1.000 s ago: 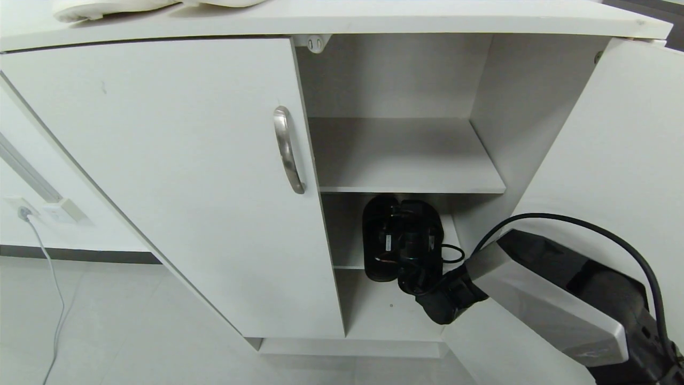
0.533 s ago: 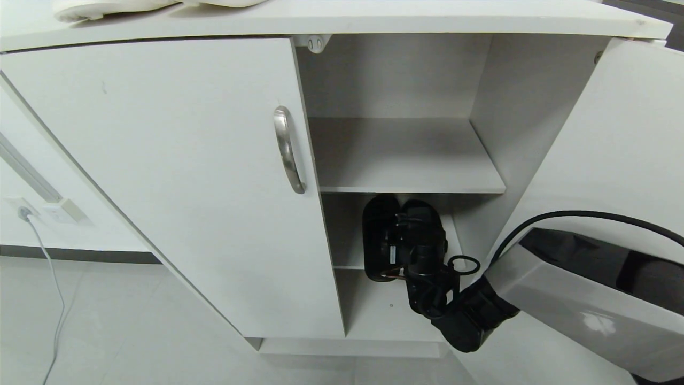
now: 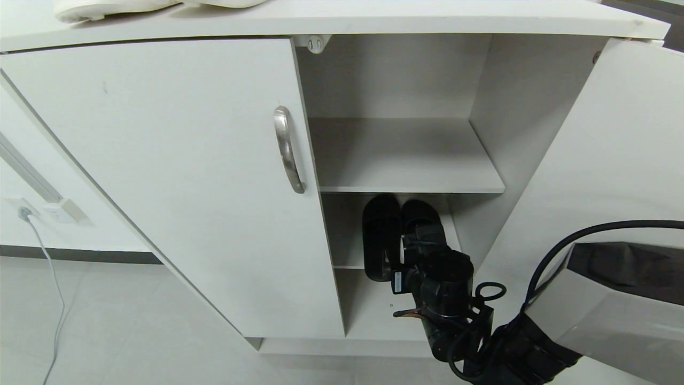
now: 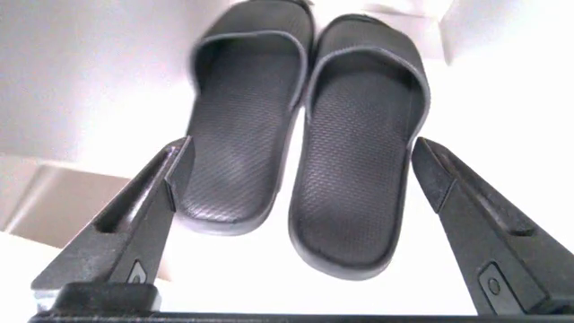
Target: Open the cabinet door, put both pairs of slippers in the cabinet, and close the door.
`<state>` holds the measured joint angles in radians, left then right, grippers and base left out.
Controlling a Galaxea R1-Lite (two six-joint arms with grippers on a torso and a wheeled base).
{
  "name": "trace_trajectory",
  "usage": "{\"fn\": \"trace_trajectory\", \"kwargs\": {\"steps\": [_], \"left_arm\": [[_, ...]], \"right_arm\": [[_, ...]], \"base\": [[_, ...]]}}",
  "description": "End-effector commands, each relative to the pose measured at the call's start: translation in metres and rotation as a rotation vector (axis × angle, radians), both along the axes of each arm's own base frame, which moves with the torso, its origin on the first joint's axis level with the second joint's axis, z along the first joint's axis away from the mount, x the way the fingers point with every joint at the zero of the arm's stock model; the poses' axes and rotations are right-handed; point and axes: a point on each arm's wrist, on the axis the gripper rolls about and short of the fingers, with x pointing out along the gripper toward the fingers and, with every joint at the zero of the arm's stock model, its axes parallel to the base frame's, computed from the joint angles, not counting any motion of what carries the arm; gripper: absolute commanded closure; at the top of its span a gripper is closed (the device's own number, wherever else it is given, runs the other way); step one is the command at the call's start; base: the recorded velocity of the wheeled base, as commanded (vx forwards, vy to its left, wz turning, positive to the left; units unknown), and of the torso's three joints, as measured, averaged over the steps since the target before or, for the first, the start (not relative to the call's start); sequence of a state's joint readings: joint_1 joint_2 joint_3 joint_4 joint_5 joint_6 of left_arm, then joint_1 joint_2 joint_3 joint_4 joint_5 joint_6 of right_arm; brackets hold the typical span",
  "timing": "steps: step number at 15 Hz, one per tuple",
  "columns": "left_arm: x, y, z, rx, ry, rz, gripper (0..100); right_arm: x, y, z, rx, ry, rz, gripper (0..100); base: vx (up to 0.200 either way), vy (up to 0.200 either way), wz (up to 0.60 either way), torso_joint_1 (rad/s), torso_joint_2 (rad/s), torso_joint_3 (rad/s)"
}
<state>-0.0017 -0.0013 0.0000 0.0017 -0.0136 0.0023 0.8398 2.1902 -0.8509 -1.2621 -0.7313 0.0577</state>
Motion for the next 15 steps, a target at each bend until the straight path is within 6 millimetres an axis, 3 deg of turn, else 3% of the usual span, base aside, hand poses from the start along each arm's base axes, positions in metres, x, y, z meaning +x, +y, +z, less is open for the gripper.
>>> {"fn": "trace_trajectory", "kwargs": {"steps": [1, 4, 8, 15], "left_arm": [[0.0001, 0.0, 0.0, -0.004, 0.001, 0.0, 100], [0.0001, 0.0, 0.0, -0.002, 0.001, -0.002, 100], [0.0001, 0.0, 0.0, -0.002, 0.001, -0.002, 100], [0.0001, 0.0, 0.0, -0.002, 0.001, -0.002, 100]], "right_arm": [[-0.0063, 0.0005, 0.0083, 0.012, -0.012, 0.014, 0], [-0.0146, 0.0024, 0.0109, 0.011, -0.01, 0.034, 0], [-0.016, 0.0007, 0.012, 0.011, -0.011, 0.033, 0], [-0.0152, -0.0037, 0.0087, 0.002, -0.001, 0.023, 0]], "base": [[0.0, 0.0, 0.0, 0.0, 0.0, 0.0], [0.0, 0.0, 0.0, 0.0, 0.0, 0.0], [-0.2, 0.0, 0.0, 0.005, 0.0, 0.0], [0.0, 0.0, 0.0, 0.0, 0.0, 0.0]]}}
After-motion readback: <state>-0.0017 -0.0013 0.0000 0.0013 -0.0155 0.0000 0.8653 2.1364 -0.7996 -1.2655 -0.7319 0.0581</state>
